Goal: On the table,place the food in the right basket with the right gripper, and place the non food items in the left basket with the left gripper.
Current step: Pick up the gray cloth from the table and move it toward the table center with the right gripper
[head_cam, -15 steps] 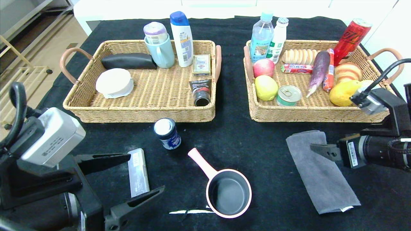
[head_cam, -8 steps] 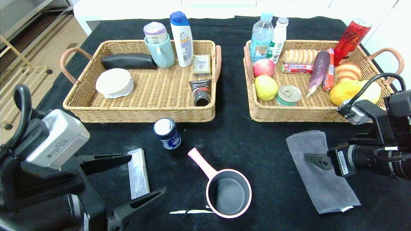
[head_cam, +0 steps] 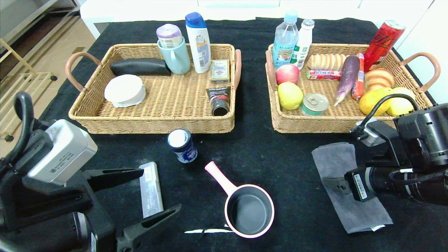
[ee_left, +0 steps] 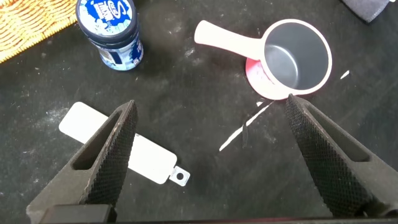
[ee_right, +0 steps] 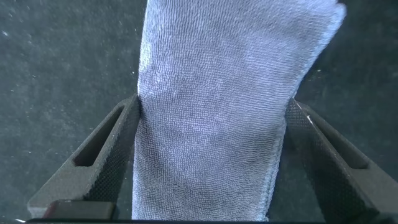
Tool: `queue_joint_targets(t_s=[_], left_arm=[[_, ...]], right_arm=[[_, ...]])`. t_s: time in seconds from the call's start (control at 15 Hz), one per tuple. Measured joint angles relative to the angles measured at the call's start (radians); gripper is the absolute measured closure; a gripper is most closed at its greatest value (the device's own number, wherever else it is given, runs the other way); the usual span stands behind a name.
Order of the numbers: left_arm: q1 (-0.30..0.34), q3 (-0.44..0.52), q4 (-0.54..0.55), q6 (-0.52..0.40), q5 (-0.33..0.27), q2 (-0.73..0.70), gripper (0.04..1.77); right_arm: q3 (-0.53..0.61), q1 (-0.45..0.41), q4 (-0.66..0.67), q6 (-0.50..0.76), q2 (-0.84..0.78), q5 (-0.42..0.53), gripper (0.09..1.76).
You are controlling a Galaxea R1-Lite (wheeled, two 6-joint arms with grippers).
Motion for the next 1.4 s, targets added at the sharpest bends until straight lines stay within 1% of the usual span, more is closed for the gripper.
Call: queue_joint_targets(t_s=[0.13,0.33,0.47,0.6,0.67,0.73,1.2,1.4], left_arm=[[-0.001,0.0,0.0,0.0,0.0,0.0,0.09],[-0.003,0.0,0.0,0.0,-0.001,0.0,0.09],[-0.004,0.001,0.0,0.0,0.0,0.0,0.09],[-0.005,0.002,0.0,0.0,0.0,0.0,0.09],[-0.005,0.003,0.0,0.0,0.0,0.0,0.09],[-0.005,0.004,0.0,0.0,0.0,0.0,0.09],[-0.006,0.006,0.0,0.0,-0.001,0.003,0.09],[-0.018,0.008,0.0,0.0,-0.002,0.003,0.09]], right_arm=[[0.002,0.001,-0.001,-0.001,0.006,0.0,0.15],[0.003,0.0,-0.004,-0.001,0.015,-0.004,0.65],[0.003,0.0,-0.005,-0.001,0.019,-0.004,0.88],[0.003,0.0,-0.005,-0.001,0.02,-0.005,1.06],[0.003,0.0,-0.005,-0.001,0.021,-0.004,1.23],[0.004,0.0,-0.006,-0.001,0.021,-0.005,1.5],[0.012,0.004,-0.007,-0.002,0.02,-0.008,1.5],[0.012,0.009,-0.002,-0.004,-0.003,-0.005,1.5]])
